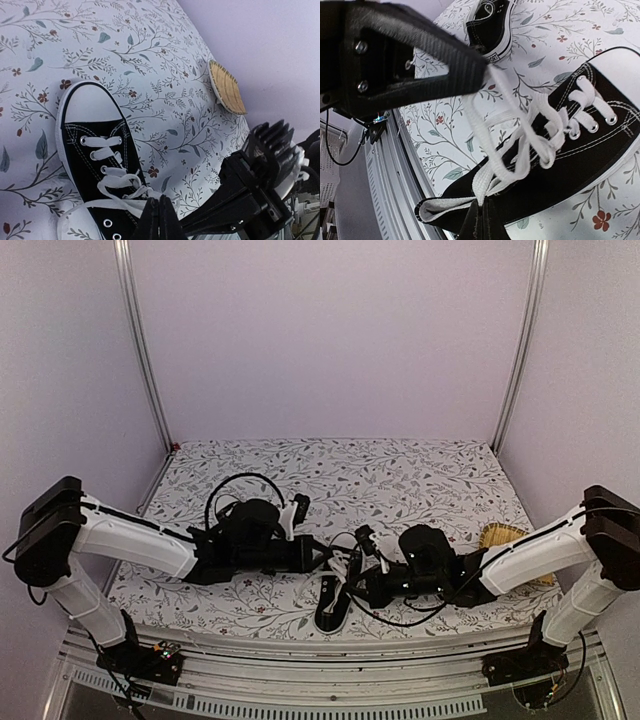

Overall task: Tie the shoes
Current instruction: Pick up the half-tied shoelace from the center of the board, then cross the half-tied shoelace with the shoelace loop.

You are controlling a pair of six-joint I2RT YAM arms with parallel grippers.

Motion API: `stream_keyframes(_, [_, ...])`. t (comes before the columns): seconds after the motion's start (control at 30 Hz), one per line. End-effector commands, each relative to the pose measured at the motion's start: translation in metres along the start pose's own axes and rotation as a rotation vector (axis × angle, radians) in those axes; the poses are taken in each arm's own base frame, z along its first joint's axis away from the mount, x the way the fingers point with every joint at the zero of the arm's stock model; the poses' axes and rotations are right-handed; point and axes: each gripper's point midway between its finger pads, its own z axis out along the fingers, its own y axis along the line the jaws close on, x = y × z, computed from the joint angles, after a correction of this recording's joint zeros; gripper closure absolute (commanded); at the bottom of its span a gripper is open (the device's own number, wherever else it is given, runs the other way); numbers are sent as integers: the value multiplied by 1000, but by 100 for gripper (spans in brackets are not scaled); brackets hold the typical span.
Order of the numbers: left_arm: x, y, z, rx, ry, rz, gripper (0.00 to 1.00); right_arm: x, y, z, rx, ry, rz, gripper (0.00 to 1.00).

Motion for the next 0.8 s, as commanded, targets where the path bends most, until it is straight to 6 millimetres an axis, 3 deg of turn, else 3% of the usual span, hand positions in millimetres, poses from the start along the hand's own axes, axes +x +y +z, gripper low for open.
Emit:
stream_keyframes(0.0, [-4,-9,-10,56,-22,20,100,-14,-18,-4,66,-12,33,98])
stream_keyframes(0.3, [15,-8,-19,95,-13,7,100,-27,-38,-10,119,-11,52,98])
stream_keyframes(0.6, [61,22,-23,45,74,-73,100,-28,-37,-2,106,14,38,98])
stream_keyframes(0.77, [82,30,-25,26,129,-88,86,-26,-37,0,100,25,38,98])
